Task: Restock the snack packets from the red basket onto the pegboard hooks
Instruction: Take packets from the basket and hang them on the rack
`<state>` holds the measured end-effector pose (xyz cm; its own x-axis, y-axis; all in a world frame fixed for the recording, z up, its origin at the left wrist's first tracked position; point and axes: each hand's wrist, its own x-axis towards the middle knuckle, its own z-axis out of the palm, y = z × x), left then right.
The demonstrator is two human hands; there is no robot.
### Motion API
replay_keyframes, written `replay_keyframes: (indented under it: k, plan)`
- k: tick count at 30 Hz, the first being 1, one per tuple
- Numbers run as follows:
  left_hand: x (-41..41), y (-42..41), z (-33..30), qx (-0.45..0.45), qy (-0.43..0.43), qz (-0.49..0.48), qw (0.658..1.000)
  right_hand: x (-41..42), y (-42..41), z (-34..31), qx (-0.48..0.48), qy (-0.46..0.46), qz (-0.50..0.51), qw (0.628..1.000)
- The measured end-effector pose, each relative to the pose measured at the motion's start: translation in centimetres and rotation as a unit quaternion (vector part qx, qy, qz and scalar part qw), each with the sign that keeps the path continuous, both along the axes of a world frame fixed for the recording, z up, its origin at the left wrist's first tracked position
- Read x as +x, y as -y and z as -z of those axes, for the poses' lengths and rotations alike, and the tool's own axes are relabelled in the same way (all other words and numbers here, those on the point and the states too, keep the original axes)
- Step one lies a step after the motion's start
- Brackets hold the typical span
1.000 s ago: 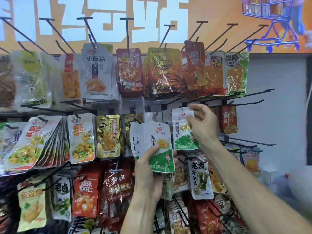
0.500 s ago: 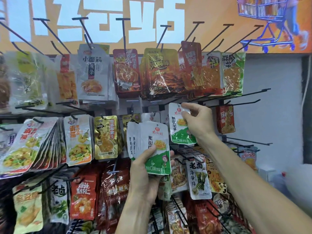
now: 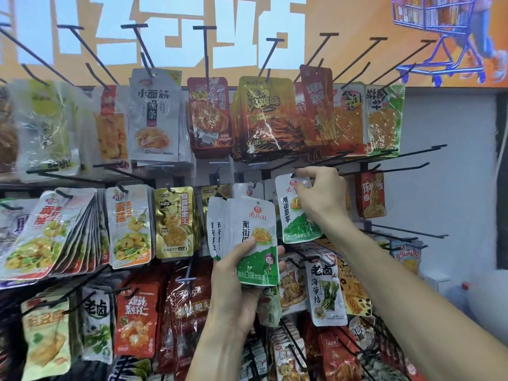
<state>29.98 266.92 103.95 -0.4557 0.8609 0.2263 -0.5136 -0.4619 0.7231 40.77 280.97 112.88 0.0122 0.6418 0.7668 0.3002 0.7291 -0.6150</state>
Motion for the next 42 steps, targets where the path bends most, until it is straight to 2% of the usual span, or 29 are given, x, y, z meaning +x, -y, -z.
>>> replay_keyframes:
  k: [3,7,10,13,15,19,26,29,32,42]
  plan:
    - [-0.1,-0.1,0.2,0.002,-0.011,0.006,1.0,-1.5,-1.5,0.0,-0.023,-0.006,0.002,1.0]
    - [-0.2,-0.4,0.0,0.005,-0.02,0.015,1.0,-3.9,-3.4,-0.2,-0.083,0.039,-0.001,0.996]
    - [-0.4,-0.6,0.1,0.011,-0.017,0.019,1.0,-3.2,-2.0,0.7,-0.087,-0.001,0.001,0.996]
    - [-0.8,-1.1,0.4,0.004,-0.017,0.011,1.0,-1.7,1.4,3.6,-0.115,-0.092,-0.117,0.982]
    - [-0.7,-1.5,0.6,-0.009,-0.018,0.012,1.0,-1.3,3.5,5.0,-0.178,-0.097,-0.194,0.96]
    - [-0.1,-1.8,0.5,-0.001,-0.002,0.025,1.0,-1.3,4.2,5.5,-0.234,-0.17,-0.274,0.917]
    - [0.6,-1.8,0.2,0.0,0.033,0.021,0.999,-0.2,3.1,5.8,-0.179,-0.23,-0.248,0.924]
    - [0.8,-1.6,-0.1,0.003,0.049,0.012,0.999,0.6,1.7,4.9,-0.122,-0.254,-0.215,0.935]
    - [0.9,-1.0,-0.3,0.0,0.046,0.01,0.999,1.0,0.4,3.7,-0.082,-0.216,-0.189,0.954]
    - [0.6,-0.6,-0.4,-0.002,0.048,-0.003,0.999,1.0,-0.7,1.5,-0.101,-0.124,-0.157,0.975]
